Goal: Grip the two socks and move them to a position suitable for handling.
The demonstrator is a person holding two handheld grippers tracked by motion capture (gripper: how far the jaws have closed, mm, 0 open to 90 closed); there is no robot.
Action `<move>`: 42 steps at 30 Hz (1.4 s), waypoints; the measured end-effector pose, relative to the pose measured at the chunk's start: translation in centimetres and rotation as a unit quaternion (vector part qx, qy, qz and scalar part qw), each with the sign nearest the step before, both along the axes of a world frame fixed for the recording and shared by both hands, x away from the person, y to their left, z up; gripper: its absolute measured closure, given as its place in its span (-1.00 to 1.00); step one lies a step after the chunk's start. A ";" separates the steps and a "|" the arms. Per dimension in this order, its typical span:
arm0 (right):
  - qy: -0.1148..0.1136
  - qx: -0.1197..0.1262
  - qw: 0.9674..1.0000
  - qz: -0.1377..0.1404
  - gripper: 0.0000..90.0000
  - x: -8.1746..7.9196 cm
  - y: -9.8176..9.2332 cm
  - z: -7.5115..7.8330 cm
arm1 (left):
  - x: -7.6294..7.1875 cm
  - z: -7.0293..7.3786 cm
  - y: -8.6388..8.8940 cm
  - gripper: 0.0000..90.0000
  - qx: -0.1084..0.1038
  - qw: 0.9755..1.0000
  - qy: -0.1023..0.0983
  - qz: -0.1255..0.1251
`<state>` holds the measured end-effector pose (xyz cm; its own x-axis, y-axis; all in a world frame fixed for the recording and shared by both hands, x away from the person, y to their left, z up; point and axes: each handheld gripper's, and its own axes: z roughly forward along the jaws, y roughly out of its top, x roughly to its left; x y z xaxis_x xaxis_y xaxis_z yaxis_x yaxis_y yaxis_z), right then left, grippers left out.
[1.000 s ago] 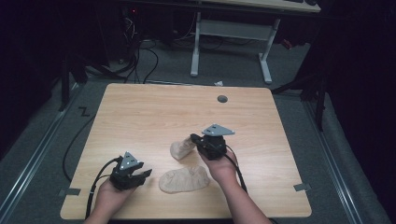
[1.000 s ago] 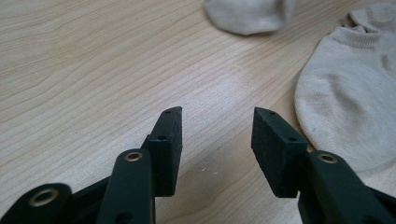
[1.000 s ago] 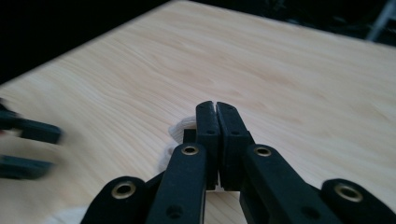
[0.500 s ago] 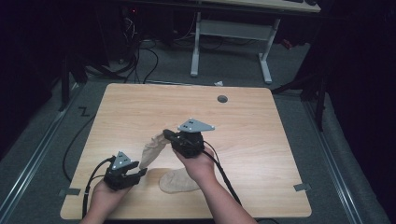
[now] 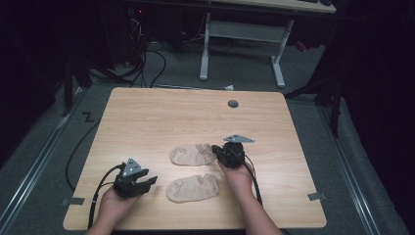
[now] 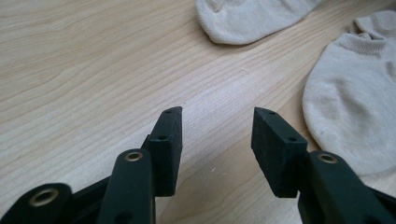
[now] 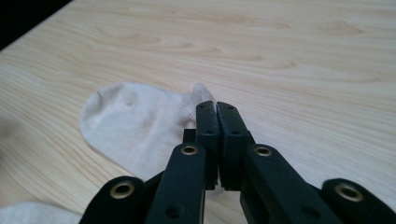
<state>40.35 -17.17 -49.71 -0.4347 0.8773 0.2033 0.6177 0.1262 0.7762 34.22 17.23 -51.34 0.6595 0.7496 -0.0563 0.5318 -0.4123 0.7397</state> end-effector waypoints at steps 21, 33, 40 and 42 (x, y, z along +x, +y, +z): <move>0.025 -0.037 0.999 0.010 0.45 0.5 -3.3 -2.0 | 8.4 -0.1 -7.4 0.17 -0.035 0.999 0.019 0.030; 0.039 -0.071 0.996 0.035 0.84 0.8 -2.1 -3.0 | 8.2 -1.3 -8.2 0.93 -0.001 0.998 0.015 0.059; 0.018 -0.067 0.997 0.037 0.92 0.2 -1.9 -2.1 | 7.4 -0.9 -7.5 0.95 -0.019 0.998 -0.007 0.057; 0.011 -0.063 0.997 0.038 0.92 0.0 -1.9 -1.8 | 7.0 -0.7 -7.3 0.95 -0.028 0.998 -0.006 0.056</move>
<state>40.31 -19.04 -51.52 -0.4973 0.8615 0.1031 0.6189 0.2689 0.7380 41.25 9.92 -52.08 0.5720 0.8150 -0.0925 0.5636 -0.3085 0.7663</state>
